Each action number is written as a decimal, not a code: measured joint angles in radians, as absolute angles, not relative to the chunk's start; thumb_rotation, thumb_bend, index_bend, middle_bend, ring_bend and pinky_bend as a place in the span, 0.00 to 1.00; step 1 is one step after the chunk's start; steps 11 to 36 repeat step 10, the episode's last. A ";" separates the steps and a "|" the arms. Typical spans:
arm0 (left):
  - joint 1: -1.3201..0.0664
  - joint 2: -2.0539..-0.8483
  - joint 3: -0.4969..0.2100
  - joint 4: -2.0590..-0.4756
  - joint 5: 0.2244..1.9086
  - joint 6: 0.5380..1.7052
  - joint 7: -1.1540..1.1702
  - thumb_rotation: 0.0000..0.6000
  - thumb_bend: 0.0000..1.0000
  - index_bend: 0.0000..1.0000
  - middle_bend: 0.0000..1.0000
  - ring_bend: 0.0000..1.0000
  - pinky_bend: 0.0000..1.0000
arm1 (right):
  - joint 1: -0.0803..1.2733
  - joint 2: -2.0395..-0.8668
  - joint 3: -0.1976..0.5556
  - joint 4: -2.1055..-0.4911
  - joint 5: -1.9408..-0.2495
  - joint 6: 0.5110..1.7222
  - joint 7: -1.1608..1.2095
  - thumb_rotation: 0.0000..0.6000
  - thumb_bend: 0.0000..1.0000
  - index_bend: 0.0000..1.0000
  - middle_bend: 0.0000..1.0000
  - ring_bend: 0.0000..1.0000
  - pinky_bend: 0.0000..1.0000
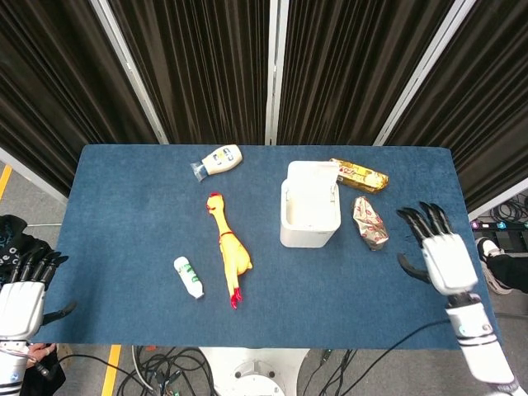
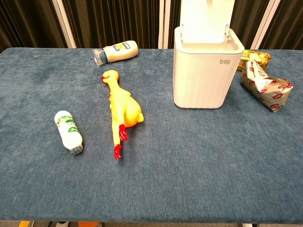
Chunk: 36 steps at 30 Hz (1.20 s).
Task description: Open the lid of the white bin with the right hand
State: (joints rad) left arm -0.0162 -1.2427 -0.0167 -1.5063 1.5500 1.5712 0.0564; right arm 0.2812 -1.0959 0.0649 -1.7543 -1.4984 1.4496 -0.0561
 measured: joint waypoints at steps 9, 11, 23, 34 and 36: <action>-0.020 -1.239 -0.021 -1.513 1.543 1.565 0.063 1.00 0.00 0.20 0.16 0.07 0.09 | 0.118 -1.109 -0.027 -1.702 -1.547 1.588 0.034 1.00 0.24 0.13 0.14 0.00 0.00; -0.021 -1.239 -0.021 -1.514 1.542 1.564 0.064 1.00 0.00 0.20 0.16 0.07 0.09 | 0.114 -1.109 -0.032 -1.698 -1.554 1.586 0.046 1.00 0.24 0.13 0.14 0.00 0.00; -0.021 -1.239 -0.021 -1.514 1.542 1.564 0.064 1.00 0.00 0.20 0.16 0.07 0.09 | 0.114 -1.109 -0.032 -1.698 -1.554 1.586 0.046 1.00 0.24 0.13 0.14 0.00 0.00; -0.021 -1.239 -0.021 -1.514 1.542 1.564 0.064 1.00 0.00 0.20 0.16 0.07 0.09 | 0.114 -1.109 -0.032 -1.698 -1.554 1.586 0.046 1.00 0.24 0.13 0.14 0.00 0.00; -0.021 -1.239 -0.021 -1.514 1.542 1.564 0.064 1.00 0.00 0.20 0.16 0.07 0.09 | 0.114 -1.109 -0.032 -1.698 -1.554 1.586 0.046 1.00 0.24 0.13 0.14 0.00 0.00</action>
